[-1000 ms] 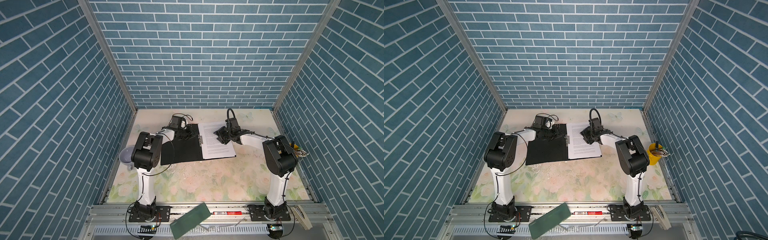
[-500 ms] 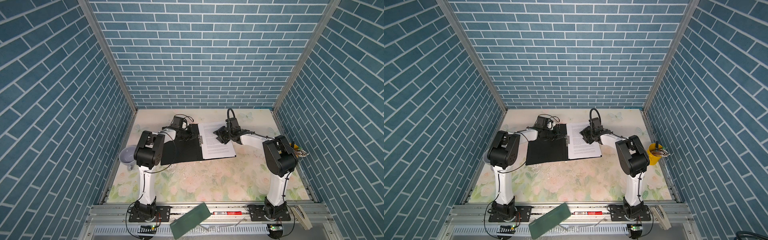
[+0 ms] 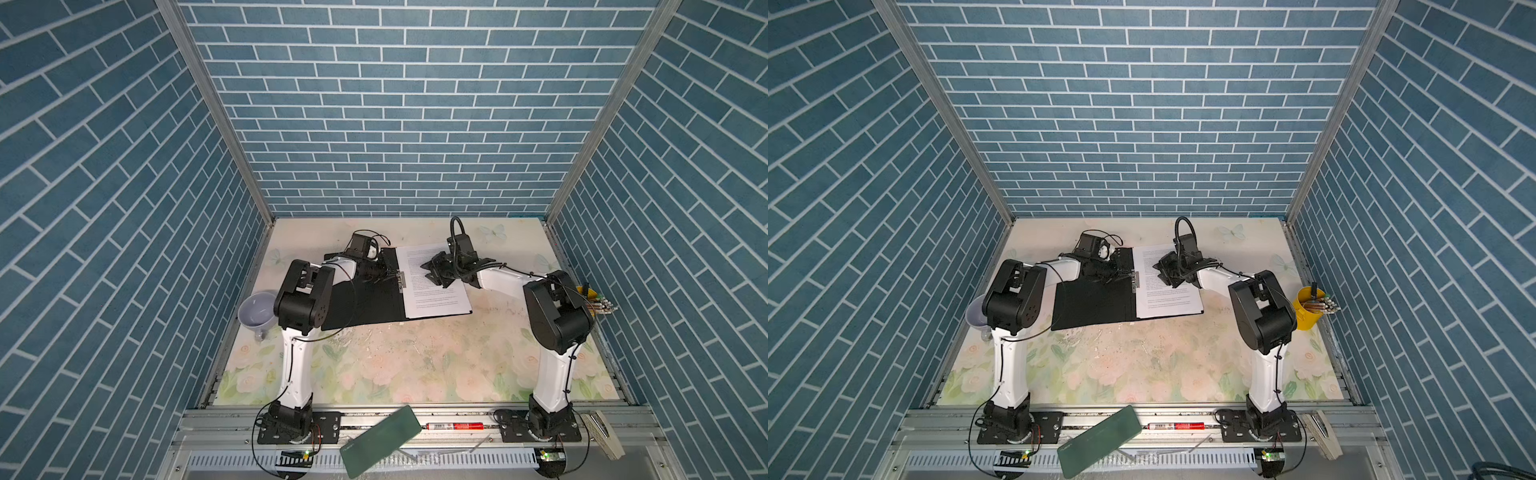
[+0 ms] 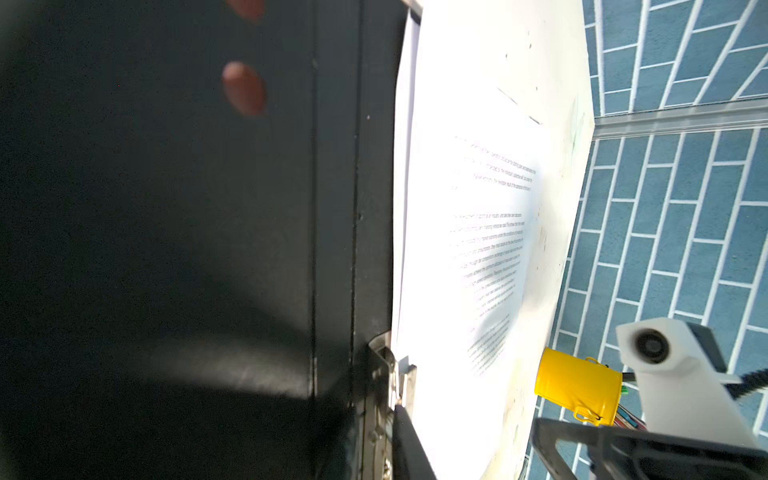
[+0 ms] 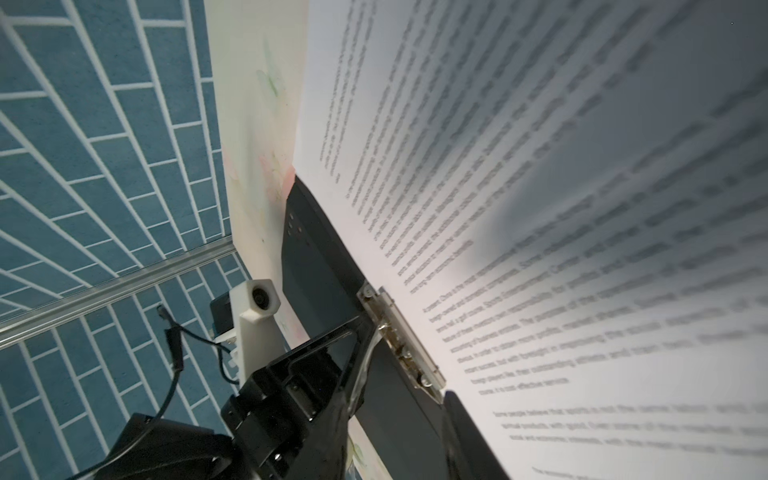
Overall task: Put the files into the folder
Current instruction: 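Move the right gripper over to the metal clip beside the left gripper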
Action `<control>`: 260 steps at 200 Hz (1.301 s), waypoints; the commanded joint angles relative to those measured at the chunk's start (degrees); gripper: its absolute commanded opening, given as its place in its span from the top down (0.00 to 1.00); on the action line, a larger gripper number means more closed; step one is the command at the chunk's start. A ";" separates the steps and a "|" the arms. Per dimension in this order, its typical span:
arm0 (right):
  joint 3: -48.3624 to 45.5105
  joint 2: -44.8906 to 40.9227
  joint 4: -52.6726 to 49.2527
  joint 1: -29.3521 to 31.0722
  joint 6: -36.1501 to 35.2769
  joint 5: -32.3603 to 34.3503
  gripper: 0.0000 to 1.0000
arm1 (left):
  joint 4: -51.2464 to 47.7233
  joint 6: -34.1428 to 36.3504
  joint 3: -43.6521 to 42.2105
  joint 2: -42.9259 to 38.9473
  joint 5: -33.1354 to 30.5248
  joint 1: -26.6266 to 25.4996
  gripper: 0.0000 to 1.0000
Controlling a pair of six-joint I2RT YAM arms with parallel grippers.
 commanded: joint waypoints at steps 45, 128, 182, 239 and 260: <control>5.31 2.97 -0.07 1.66 5.05 -4.13 0.64 | -2.15 0.32 0.59 1.05 -1.39 -1.11 0.85; 8.35 3.77 -5.11 2.91 6.83 -9.14 0.72 | -3.12 0.02 0.51 1.07 -3.42 -2.22 0.87; 8.49 4.47 -4.57 3.44 8.83 -11.97 0.76 | -3.25 0.10 0.14 0.96 -3.78 -2.32 0.85; 9.03 5.61 -4.40 3.95 9.72 -12.95 0.79 | -2.74 -0.03 -0.25 1.05 -3.87 -2.36 0.85; 9.35 6.18 -4.14 4.17 10.03 -13.01 0.80 | -2.72 -0.08 -0.26 1.07 -3.78 -2.36 0.86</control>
